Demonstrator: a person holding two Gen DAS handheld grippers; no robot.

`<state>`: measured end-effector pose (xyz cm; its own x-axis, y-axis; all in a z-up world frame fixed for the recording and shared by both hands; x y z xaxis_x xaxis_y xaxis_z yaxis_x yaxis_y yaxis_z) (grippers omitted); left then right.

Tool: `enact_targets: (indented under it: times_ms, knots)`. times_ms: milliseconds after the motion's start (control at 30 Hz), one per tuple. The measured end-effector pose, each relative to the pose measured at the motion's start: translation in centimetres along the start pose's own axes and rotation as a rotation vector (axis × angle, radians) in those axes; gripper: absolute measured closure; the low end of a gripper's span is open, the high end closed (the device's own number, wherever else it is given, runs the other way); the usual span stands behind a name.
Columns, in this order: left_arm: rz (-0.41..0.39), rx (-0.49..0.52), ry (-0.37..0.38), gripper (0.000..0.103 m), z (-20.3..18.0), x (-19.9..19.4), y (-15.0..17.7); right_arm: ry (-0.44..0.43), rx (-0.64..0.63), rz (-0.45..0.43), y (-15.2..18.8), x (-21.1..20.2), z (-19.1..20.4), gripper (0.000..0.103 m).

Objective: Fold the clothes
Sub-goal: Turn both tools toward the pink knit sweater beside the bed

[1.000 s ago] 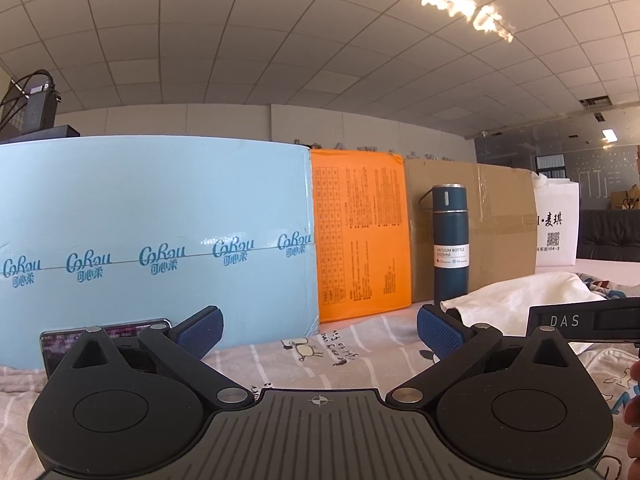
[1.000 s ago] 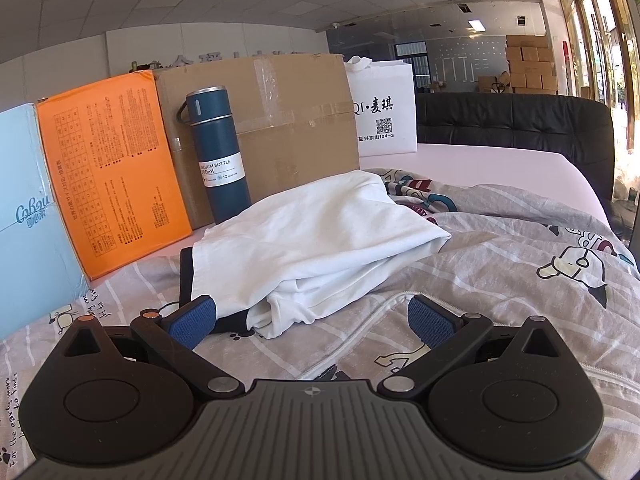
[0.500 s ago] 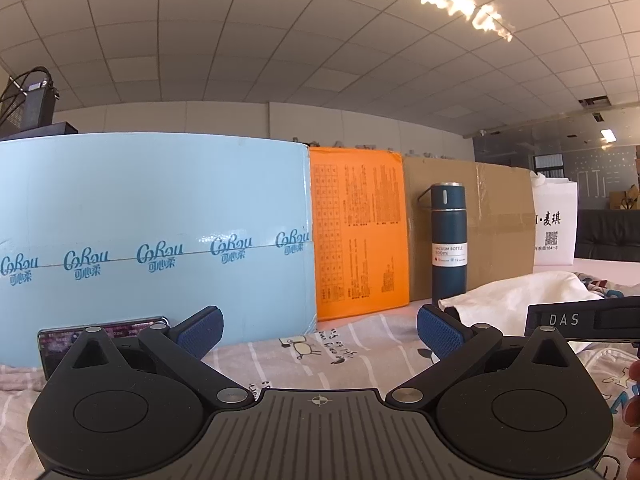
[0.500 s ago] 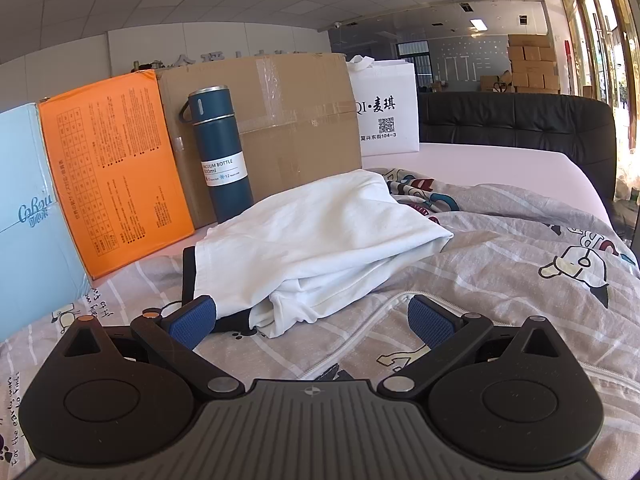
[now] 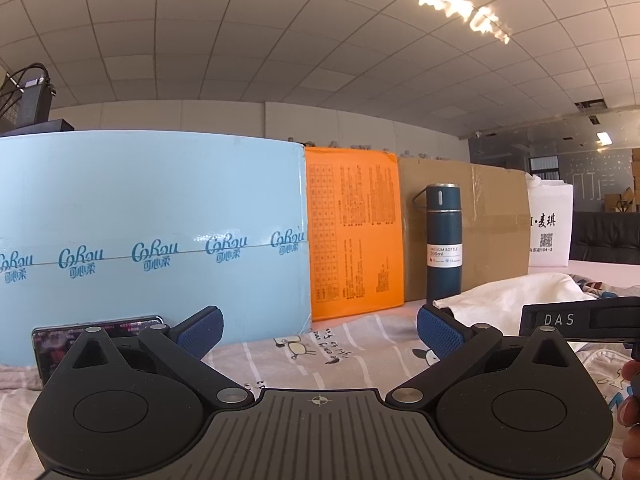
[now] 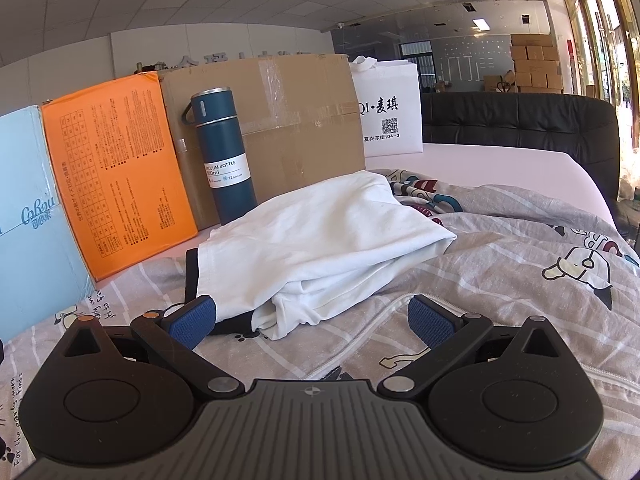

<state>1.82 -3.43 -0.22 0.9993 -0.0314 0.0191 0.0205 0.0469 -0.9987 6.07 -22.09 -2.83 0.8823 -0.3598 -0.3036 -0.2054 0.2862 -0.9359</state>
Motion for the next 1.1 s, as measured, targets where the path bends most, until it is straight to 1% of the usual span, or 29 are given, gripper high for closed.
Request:
enact_targets:
  times_ms: [100, 167, 267, 400, 600, 633, 733, 833, 900, 967, 1000, 1100]
  knots:
    - [-0.017, -0.011, 0.009, 0.000, 0.0, -0.2, -0.2, -0.043, 0.003, -0.009, -0.2, -0.2, 0.2, 0.000]
    - [-0.039, -0.010, 0.009, 0.000, 0.0, -0.6, -0.4, -0.062, 0.013, -0.030, -0.5, -0.5, 0.2, 0.000]
    - [-0.084, 0.009, -0.005, 0.000, -0.2, -1.4, -1.1, -0.093, 0.038, -0.043, -0.7, -0.6, 0.1, 0.000]
    - [-0.138, 0.060, -0.035, 0.000, -0.7, -2.7, -2.2, -0.137, 0.075, -0.049, -1.0, -0.6, 0.1, 0.000]
    - [-0.063, -0.026, -0.045, 0.000, 0.7, -4.4, -3.0, -0.267, 0.166, -0.097, -1.3, -1.5, 0.1, 0.000]
    - [-0.051, -0.041, -0.047, 0.000, 0.9, -4.7, -3.2, -0.305, 0.163, -0.094, -1.4, -1.7, 0.3, 0.000]
    - [-0.016, -0.081, -0.055, 0.000, 1.7, -5.7, -3.6, -0.464, 0.113, -0.061, -1.2, -2.4, 1.9, 0.000]
    - [-0.032, -0.071, -0.095, 0.000, 3.1, -7.7, -4.1, -0.587, 0.087, -0.036, -0.6, -3.4, 3.5, 0.000]
    - [-0.040, -0.085, -0.114, 0.000, 4.1, -9.2, -4.3, -0.654, 0.068, 0.000, -0.1, -3.8, 4.4, 0.000]
    - [-0.046, -0.096, -0.150, 0.000, 5.5, -11.0, -4.4, -0.744, 0.067, 0.044, 0.2, -4.1, 5.1, 0.000]
    - [-0.048, -0.088, -0.165, 0.000, 6.1, -11.8, -4.5, -0.803, 0.077, 0.071, 0.3, -4.3, 5.4, 0.000]
    - [-0.054, -0.059, -0.213, 0.000, 7.8, -14.2, -4.7, -1.032, 0.155, 0.177, 0.6, -5.1, 6.1, 0.000]
Point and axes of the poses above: each gripper's, at about its wrist camera, not at the fingertips, and x roughly the way its jaws point, z to its left, y to its underside, the point moved 6 cm from there along x, roughly the way its jaws point, and after that the axes turned 5 degrees about -z, right-handed, at the moved point
